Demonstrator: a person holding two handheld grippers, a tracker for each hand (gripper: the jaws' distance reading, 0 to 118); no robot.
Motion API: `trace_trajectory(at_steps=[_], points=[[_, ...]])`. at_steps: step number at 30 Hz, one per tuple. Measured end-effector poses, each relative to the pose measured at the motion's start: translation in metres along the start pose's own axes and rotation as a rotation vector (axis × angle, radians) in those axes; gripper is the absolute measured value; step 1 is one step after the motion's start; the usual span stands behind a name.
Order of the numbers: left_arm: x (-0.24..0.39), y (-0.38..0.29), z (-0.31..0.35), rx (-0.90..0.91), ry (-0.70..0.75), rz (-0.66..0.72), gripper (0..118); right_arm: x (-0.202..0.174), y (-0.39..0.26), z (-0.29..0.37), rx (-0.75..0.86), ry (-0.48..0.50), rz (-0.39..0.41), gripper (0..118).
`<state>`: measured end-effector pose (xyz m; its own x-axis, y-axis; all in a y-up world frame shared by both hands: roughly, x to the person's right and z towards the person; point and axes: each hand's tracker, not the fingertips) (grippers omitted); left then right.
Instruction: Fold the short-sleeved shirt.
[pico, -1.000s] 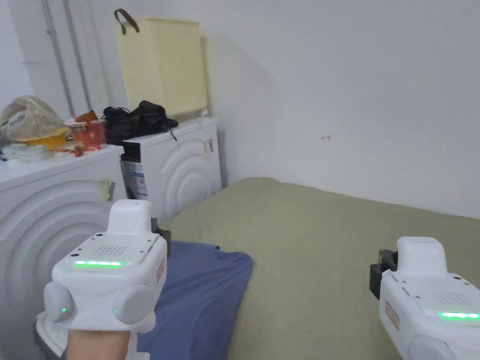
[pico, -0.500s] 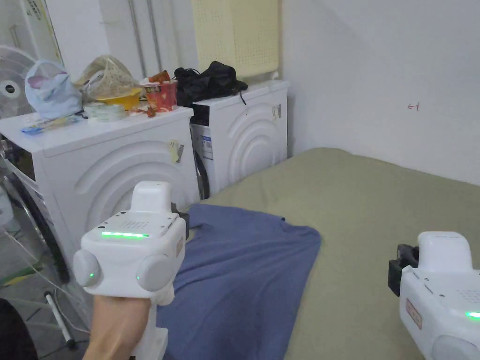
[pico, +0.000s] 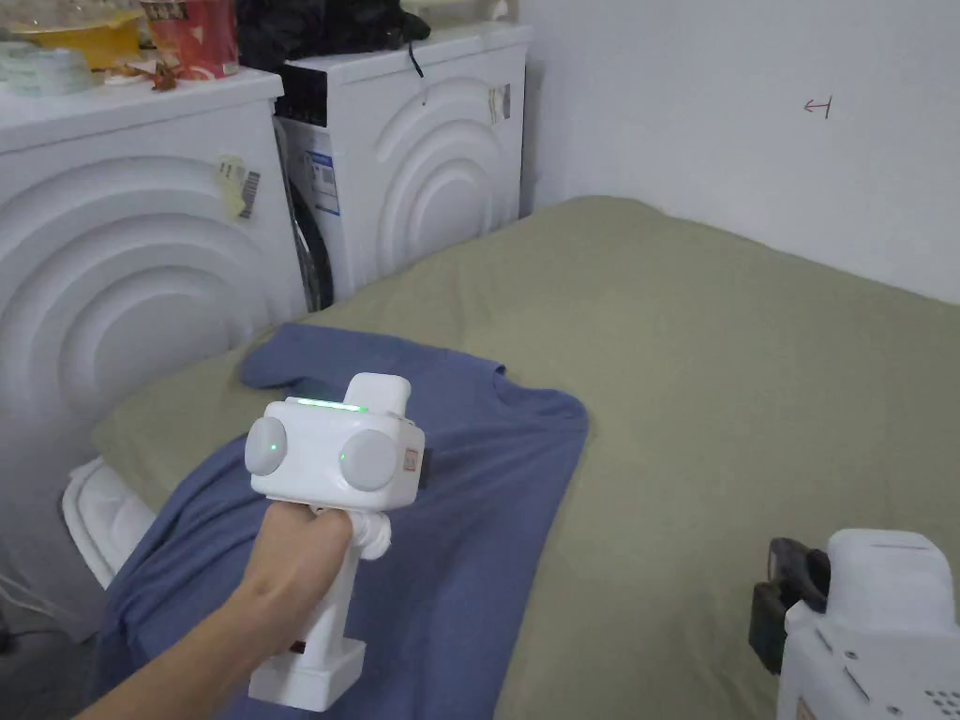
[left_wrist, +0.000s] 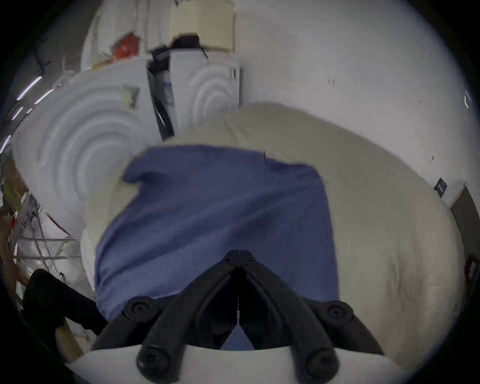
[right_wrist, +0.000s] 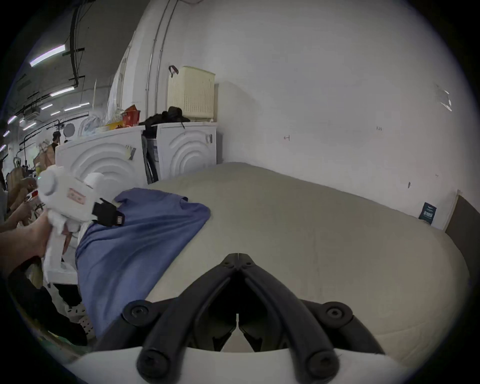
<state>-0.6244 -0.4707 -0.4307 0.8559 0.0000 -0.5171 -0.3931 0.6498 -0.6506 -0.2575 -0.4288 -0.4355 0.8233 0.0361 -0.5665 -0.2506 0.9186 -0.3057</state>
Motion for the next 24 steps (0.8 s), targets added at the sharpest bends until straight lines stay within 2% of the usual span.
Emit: trace_trajectory(at_steps=[3,4,6,7,8,9,13,14,15,16,17,18,19,20,22,23,24], points=[[0.002,0.011,-0.031,-0.060,-0.035,-0.021,2,0.000,-0.010,-0.014,-0.028,-0.007,0.031,0],[0.001,0.014,-0.039,-0.077,-0.050,-0.019,25,0.001,-0.013,-0.017,-0.036,-0.009,0.037,0],[0.008,0.016,-0.057,-0.142,-0.081,-0.079,108,0.004,-0.018,-0.018,-0.049,-0.013,0.035,0],[0.011,0.015,-0.066,-0.177,-0.086,-0.106,118,0.005,-0.019,-0.018,-0.054,-0.015,0.035,0],[0.013,0.013,-0.065,-0.153,-0.065,-0.113,111,0.006,-0.021,-0.017,-0.058,-0.020,0.036,0],[0.016,0.017,-0.071,-0.158,-0.016,-0.144,110,0.008,-0.023,-0.016,-0.060,-0.025,0.039,0],[0.027,0.002,-0.078,-0.249,-0.047,-0.106,109,0.017,-0.028,-0.013,-0.075,-0.051,0.034,0],[0.027,0.001,-0.076,-0.237,-0.044,-0.107,105,0.021,-0.029,-0.010,-0.079,-0.058,0.028,0],[0.027,0.002,-0.071,-0.237,-0.043,-0.112,97,0.025,-0.031,-0.007,-0.085,-0.061,0.021,0],[0.032,0.002,-0.047,-0.246,-0.046,-0.109,76,0.028,-0.032,-0.003,-0.087,-0.066,0.018,0],[0.034,0.003,-0.035,-0.241,-0.050,-0.105,46,0.033,-0.033,0.002,-0.090,-0.074,0.017,0],[0.038,0.004,-0.023,-0.233,-0.050,-0.109,4,0.038,-0.033,0.007,-0.090,-0.082,0.015,0],[0.043,0.004,-0.011,-0.212,-0.036,-0.129,5,0.042,-0.033,0.013,-0.088,-0.097,0.006,0],[0.035,0.013,-0.052,-0.205,0.056,-0.173,5,0.049,-0.033,0.021,-0.087,-0.105,-0.006,0],[0.032,0.018,-0.046,-0.204,0.012,-0.166,5,0.063,-0.033,0.039,-0.083,-0.131,-0.027,0],[0.041,0.013,-0.015,-0.079,0.046,-0.174,5,0.071,-0.035,0.050,-0.078,-0.139,-0.031,0],[0.049,0.008,0.009,-0.047,0.029,-0.165,5,0.080,-0.036,0.062,-0.076,-0.163,-0.031,0]])
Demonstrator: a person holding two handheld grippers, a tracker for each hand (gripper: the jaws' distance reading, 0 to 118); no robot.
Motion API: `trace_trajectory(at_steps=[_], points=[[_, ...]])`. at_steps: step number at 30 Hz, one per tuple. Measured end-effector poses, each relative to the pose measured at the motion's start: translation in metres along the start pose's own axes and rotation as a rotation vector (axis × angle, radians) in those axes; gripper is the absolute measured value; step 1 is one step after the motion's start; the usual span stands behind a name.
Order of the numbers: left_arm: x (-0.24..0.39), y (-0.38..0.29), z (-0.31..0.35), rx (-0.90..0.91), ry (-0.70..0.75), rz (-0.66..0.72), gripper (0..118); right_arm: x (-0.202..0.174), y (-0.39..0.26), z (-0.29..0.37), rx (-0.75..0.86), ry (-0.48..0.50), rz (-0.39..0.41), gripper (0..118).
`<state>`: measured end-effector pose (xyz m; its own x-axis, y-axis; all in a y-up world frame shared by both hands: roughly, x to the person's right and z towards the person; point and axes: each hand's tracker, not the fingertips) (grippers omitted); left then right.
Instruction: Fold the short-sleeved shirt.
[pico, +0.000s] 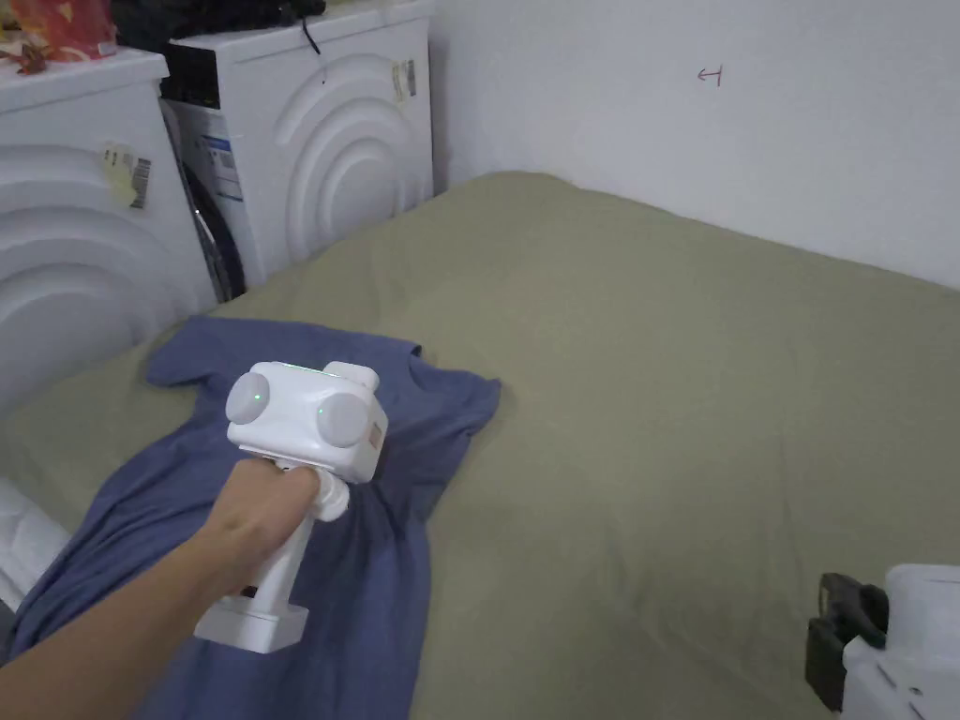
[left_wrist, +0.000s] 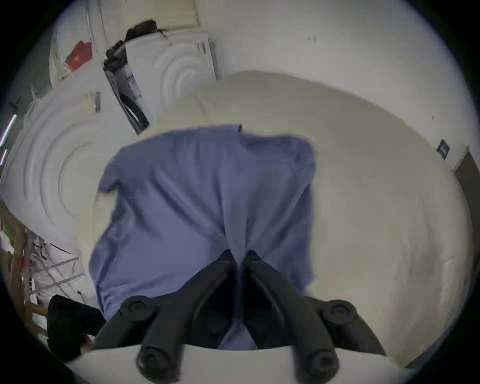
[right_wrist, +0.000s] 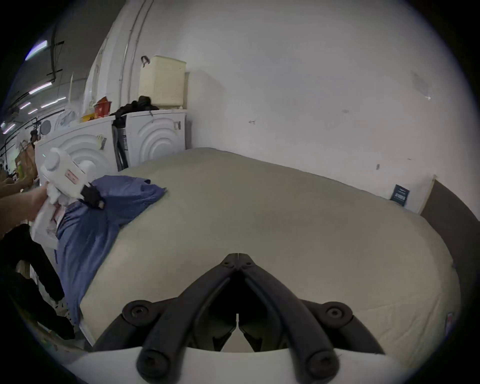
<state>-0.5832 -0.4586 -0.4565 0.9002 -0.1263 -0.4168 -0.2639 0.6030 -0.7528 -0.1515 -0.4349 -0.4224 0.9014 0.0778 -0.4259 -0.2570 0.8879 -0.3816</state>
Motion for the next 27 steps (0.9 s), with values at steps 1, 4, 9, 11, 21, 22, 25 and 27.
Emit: trace_trajectory(at_steps=[1,4,9,11,21,22,25,27], points=[[0.004,0.000,0.016,0.023,-0.024,0.008,4,0.010,-0.002,0.009,0.004,-0.018,0.000,0],[0.024,0.005,0.074,0.091,-0.101,0.003,5,0.047,-0.010,0.043,0.012,-0.073,-0.030,0],[0.101,0.016,0.167,0.209,-0.253,-0.103,5,0.108,-0.028,0.109,0.029,-0.204,-0.061,0],[0.145,0.017,0.201,0.248,-0.304,-0.167,5,0.130,-0.035,0.135,0.038,-0.252,-0.092,0],[0.394,-0.005,0.296,0.305,-0.752,-0.455,5,0.218,-0.067,0.228,0.036,-0.486,-0.179,0],[0.416,-0.011,0.299,0.299,-0.786,-0.473,5,0.224,-0.070,0.233,0.035,-0.502,-0.185,0],[0.478,-0.029,0.297,0.253,-0.895,-0.505,5,0.245,-0.082,0.239,0.017,-0.548,-0.211,0],[0.514,-0.046,0.283,0.190,-0.938,-0.516,5,0.259,-0.092,0.238,0.000,-0.569,-0.236,0]])
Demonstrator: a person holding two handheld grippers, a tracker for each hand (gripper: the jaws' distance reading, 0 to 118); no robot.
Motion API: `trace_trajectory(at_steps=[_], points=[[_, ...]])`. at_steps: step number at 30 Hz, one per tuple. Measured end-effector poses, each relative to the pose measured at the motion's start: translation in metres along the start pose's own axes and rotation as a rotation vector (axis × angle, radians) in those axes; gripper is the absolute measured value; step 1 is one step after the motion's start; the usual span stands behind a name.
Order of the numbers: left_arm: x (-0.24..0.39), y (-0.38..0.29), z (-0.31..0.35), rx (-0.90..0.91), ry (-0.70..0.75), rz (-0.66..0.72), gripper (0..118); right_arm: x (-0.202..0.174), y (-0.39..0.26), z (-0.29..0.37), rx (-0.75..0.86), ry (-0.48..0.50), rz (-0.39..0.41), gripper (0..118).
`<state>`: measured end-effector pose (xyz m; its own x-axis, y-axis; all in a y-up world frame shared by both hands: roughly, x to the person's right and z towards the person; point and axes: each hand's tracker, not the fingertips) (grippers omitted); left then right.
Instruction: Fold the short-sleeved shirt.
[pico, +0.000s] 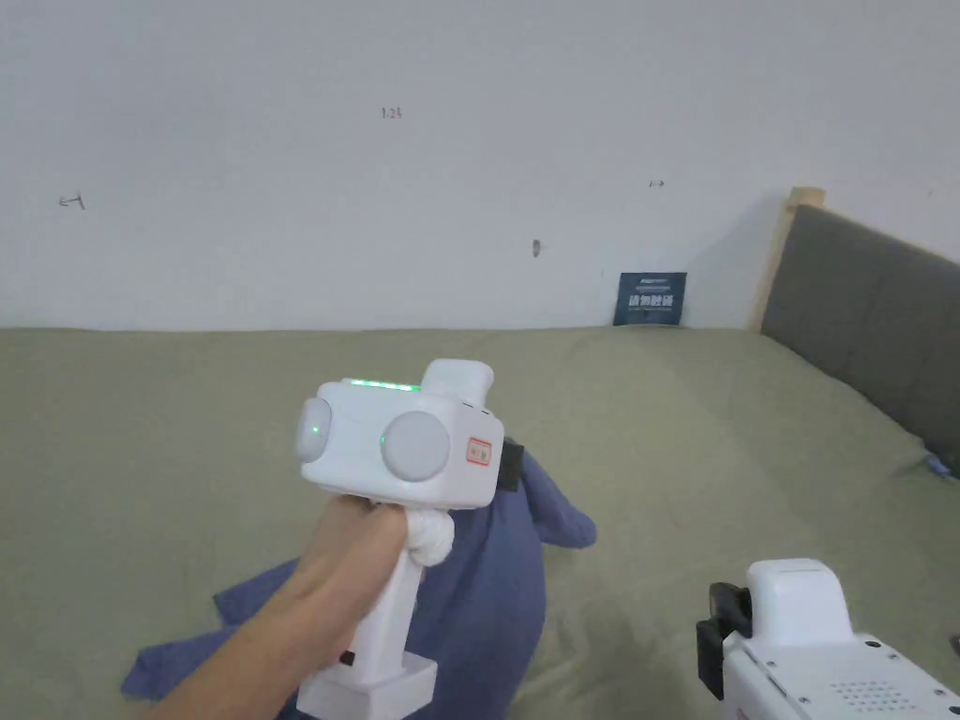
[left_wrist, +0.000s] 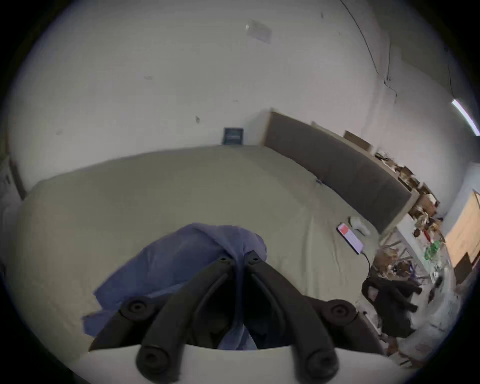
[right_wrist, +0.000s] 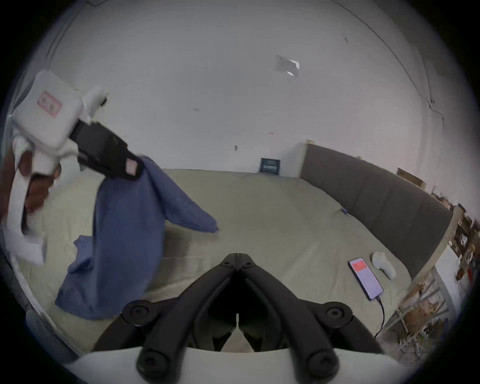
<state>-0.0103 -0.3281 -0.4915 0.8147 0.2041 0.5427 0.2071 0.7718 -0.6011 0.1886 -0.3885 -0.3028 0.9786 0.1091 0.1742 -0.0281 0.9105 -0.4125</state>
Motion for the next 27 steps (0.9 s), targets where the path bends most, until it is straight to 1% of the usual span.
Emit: trace_trajectory(at_steps=[1,4,5,6,9,11,12,13,14,15,16,17,20,21,22,23,24,25,27], points=[[-0.005,-0.001,-0.030,-0.041,-0.008,-0.004,5,0.004,-0.003,-0.005,-0.014,-0.007,-0.010,0],[-0.013,-0.034,-0.098,-0.201,0.029,0.016,5,0.012,-0.014,-0.023,-0.055,-0.018,-0.023,0],[-0.021,-0.046,-0.129,-0.259,0.052,0.036,5,0.013,-0.018,-0.028,-0.063,-0.013,-0.028,0],[-0.029,-0.059,-0.146,-0.312,0.093,0.050,5,0.014,-0.022,-0.034,-0.075,-0.015,-0.028,0],[-0.052,-0.084,-0.175,-0.382,0.130,0.116,5,0.014,-0.031,-0.045,-0.105,-0.006,-0.026,0],[-0.060,-0.089,-0.174,-0.365,0.125,0.112,5,0.013,-0.033,-0.050,-0.113,0.001,-0.029,0],[-0.063,-0.088,-0.171,-0.346,0.101,0.114,8,0.012,-0.034,-0.052,-0.116,0.003,-0.028,0],[-0.040,-0.093,-0.139,-0.313,0.087,0.117,35,0.010,-0.034,-0.052,-0.118,0.007,-0.027,0],[-0.040,-0.091,-0.130,-0.285,0.078,0.108,77,0.009,-0.034,-0.052,-0.119,0.010,-0.025,0],[-0.040,-0.091,-0.121,-0.261,0.086,0.113,114,0.007,-0.033,-0.051,-0.120,0.014,-0.025,0],[-0.040,-0.090,-0.112,-0.257,0.091,0.112,116,0.005,-0.032,-0.050,-0.117,0.019,-0.027,0],[-0.041,-0.085,-0.090,-0.177,0.133,0.102,108,0.002,-0.030,-0.047,-0.111,0.021,-0.031,0],[-0.053,-0.081,-0.029,-0.076,0.216,0.103,102,-0.008,-0.025,-0.038,-0.094,0.039,-0.045,0],[-0.059,-0.081,-0.002,-0.011,0.260,0.114,93,-0.012,-0.024,-0.033,-0.086,0.051,-0.050,0],[-0.063,-0.085,0.022,0.045,0.300,0.125,67,-0.016,-0.023,-0.028,-0.075,0.069,-0.051,0],[-0.068,-0.090,0.051,0.099,0.346,0.120,32,-0.021,-0.022,-0.023,-0.066,0.076,-0.048,0],[-0.072,-0.100,0.081,0.162,0.411,0.110,2,-0.026,-0.022,-0.018,-0.054,0.081,-0.044,0],[-0.088,-0.118,0.091,0.199,0.480,0.108,2,-0.030,-0.023,-0.013,-0.044,0.090,-0.045,0],[-0.099,-0.144,0.140,0.271,0.584,0.106,2,-0.038,-0.023,-0.004,-0.032,0.114,-0.056,0]])
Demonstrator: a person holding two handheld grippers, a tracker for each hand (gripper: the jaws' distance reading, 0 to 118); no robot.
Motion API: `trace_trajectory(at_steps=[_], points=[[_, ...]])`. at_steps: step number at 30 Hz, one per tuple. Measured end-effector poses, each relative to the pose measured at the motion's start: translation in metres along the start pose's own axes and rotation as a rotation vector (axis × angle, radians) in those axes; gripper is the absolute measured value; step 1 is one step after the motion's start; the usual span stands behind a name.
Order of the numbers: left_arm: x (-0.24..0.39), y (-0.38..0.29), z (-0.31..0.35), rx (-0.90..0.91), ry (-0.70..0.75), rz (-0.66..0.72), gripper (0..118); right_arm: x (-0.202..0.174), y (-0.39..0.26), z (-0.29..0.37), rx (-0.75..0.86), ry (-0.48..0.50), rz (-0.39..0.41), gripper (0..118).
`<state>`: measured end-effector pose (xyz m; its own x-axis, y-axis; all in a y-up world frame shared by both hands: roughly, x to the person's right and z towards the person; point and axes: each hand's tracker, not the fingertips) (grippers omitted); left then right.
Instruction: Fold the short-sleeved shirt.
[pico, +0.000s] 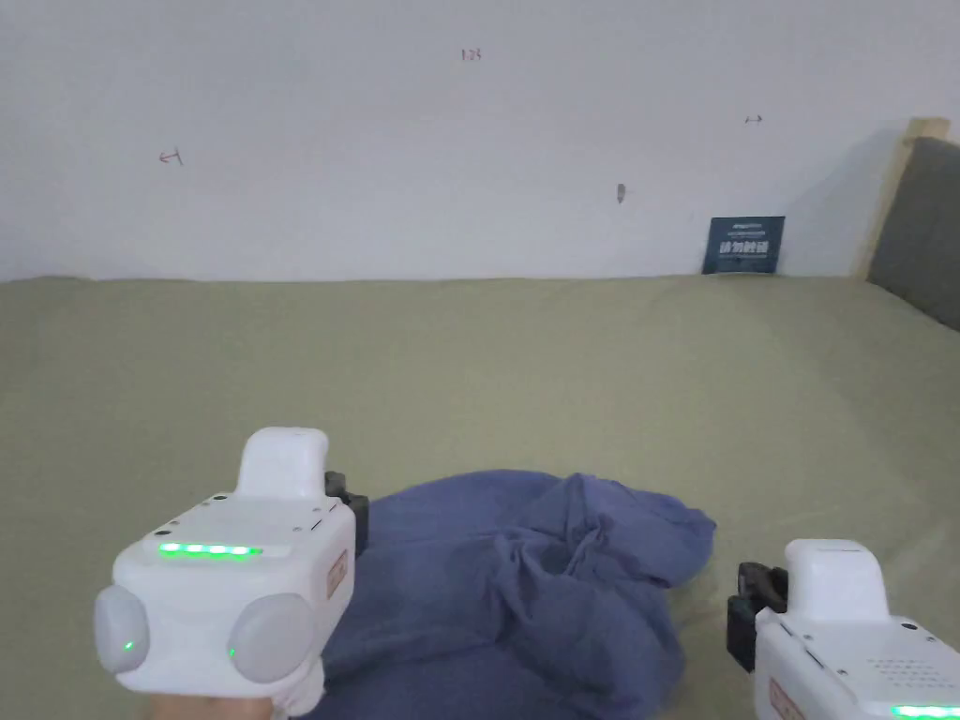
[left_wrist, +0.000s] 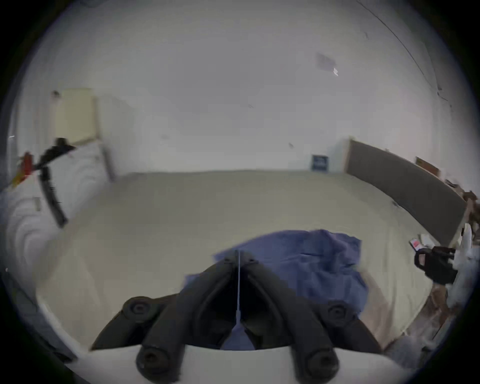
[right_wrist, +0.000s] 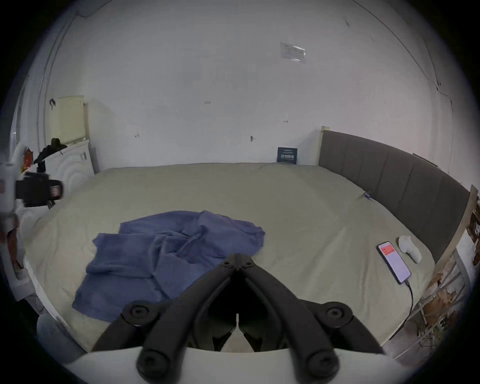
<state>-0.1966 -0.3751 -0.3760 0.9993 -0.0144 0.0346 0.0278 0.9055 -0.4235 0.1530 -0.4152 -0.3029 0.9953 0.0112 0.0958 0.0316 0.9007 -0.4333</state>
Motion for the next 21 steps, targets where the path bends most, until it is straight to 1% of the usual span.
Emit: trace_trajectory(at_steps=[1,2,4,6,9,13,16,19,21], points=[[-0.016,-0.005,0.016,0.022,0.034,0.010,2,-0.004,-0.001,0.004,0.007,0.011,-0.003,0],[-0.033,-0.009,0.051,0.056,0.087,0.014,2,-0.008,-0.002,0.007,0.014,0.020,0.001,0],[-0.059,-0.020,0.085,0.086,0.164,0.027,2,-0.015,-0.004,0.012,0.029,0.029,0.017,0],[-0.075,-0.025,0.105,0.055,0.192,0.020,2,-0.021,-0.006,0.015,0.039,0.037,0.037,0],[-0.087,-0.027,0.117,0.044,0.190,0.026,2,-0.028,-0.007,0.014,0.039,0.045,0.042,0],[-0.098,-0.027,0.084,-0.022,0.160,0.049,2,-0.031,-0.006,0.006,0.022,0.053,0.030,0],[-0.093,-0.026,0.052,-0.095,0.102,0.084,2,-0.031,-0.005,0.000,0.009,0.058,0.031,0],[-0.086,-0.027,0.000,-0.199,0.056,0.096,2,-0.032,-0.004,-0.011,-0.002,0.060,0.040,0],[-0.083,-0.029,-0.047,-0.297,0.013,0.109,2,-0.032,-0.005,-0.024,-0.021,0.062,0.045,0]])
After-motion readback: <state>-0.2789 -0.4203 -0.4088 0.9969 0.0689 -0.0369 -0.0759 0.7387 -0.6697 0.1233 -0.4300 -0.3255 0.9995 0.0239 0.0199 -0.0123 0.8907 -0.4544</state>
